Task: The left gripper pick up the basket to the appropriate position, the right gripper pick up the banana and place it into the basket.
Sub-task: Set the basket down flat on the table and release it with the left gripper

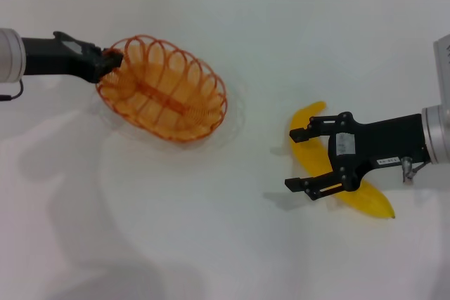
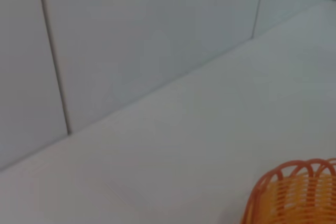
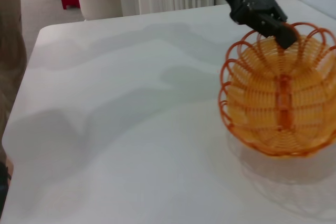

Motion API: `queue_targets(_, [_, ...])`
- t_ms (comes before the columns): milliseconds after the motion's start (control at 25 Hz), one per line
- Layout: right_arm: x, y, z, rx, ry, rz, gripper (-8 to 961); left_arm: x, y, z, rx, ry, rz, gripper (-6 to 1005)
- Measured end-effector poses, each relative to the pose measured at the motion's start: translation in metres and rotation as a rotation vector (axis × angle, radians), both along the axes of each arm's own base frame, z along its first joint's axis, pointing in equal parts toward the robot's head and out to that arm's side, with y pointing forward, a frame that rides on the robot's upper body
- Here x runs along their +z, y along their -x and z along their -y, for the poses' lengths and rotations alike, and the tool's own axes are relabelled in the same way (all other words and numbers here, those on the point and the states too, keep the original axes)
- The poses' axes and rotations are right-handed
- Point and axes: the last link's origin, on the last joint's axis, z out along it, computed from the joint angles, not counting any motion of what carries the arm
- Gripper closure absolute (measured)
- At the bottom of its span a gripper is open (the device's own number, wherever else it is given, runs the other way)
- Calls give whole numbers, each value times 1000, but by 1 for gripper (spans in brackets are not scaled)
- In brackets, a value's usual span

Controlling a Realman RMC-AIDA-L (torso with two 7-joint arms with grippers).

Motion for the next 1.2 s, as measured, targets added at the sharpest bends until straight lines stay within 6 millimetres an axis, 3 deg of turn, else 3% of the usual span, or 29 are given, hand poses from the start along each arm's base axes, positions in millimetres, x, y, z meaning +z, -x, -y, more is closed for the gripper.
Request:
queue_targets(400, [0, 1, -1, 3, 1, 1, 91, -13, -1, -7, 20, -58, 92, 929])
queue_targets(1200, [-5, 5, -4, 12, 26, 22, 95, -42, 24, 2, 182, -102, 198, 930])
